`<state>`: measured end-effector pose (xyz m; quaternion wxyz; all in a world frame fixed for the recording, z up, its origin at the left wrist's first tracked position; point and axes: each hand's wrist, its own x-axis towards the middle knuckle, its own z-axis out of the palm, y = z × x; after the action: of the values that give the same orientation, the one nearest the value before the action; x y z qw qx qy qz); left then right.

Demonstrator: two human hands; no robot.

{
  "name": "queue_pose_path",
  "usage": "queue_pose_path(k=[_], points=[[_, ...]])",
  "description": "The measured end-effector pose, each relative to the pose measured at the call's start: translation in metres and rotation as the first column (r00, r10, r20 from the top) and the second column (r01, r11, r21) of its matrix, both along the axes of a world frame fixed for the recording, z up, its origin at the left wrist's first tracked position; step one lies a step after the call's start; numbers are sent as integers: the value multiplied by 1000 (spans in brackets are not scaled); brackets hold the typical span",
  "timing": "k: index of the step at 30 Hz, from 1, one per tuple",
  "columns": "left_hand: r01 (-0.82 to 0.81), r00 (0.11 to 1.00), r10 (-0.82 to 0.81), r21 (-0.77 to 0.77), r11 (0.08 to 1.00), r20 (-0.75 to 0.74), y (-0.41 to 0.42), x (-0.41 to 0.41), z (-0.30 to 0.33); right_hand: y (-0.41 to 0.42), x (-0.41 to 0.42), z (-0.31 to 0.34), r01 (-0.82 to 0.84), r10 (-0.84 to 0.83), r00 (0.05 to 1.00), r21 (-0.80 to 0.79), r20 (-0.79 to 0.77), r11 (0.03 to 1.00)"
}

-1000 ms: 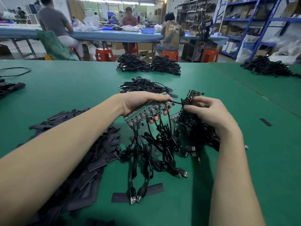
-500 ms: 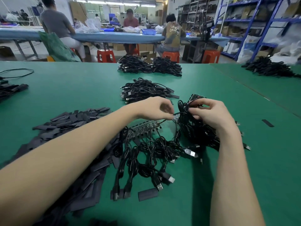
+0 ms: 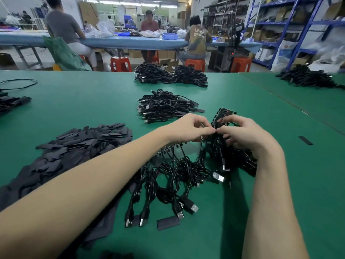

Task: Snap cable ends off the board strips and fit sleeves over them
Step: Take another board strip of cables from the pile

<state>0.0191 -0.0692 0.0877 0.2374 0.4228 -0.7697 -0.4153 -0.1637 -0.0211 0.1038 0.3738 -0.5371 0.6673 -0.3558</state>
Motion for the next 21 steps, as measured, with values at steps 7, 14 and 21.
queue_pose_path(k=[7, 14, 21], points=[[99, 995, -97, 77, 992, -23, 0, 0, 3, 5, 1, 16, 43, -49, 998, 128, 48, 991], [230, 965, -243, 128, 965, 98, -3, 18, 8, 5, 0, 11, -133, 139, 990, 204, -15, 970], [281, 884, -285, 65, 958, 370, 3, 32, -2, -17, 11, -12, 134, -139, 987, -72, -75, 988]])
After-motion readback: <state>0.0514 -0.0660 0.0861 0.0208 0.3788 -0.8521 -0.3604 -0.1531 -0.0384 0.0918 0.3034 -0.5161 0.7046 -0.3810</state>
